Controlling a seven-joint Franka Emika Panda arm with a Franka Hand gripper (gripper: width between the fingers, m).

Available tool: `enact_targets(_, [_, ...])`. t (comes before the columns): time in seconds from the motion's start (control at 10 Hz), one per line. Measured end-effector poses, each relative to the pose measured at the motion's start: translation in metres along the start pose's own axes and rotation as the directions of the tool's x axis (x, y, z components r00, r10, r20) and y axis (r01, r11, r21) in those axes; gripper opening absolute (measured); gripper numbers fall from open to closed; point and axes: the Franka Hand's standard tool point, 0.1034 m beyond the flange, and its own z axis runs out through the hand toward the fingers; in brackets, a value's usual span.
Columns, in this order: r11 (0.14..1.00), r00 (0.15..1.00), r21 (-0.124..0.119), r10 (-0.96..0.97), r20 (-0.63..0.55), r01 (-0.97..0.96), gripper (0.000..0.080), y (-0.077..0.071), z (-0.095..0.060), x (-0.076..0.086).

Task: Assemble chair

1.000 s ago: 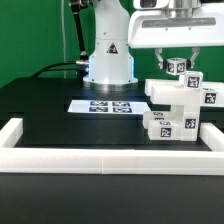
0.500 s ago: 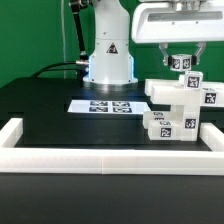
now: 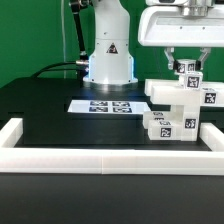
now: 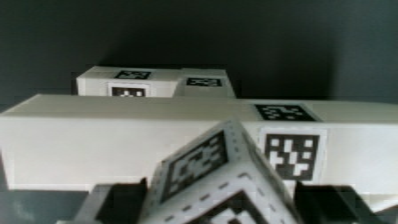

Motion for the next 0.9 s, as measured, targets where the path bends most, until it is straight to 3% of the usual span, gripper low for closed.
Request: enact_targets(0.9, [1.000,0.999,0.011,-0.002,-0.038,0.003,0.0392,0.012,0.000,0.006])
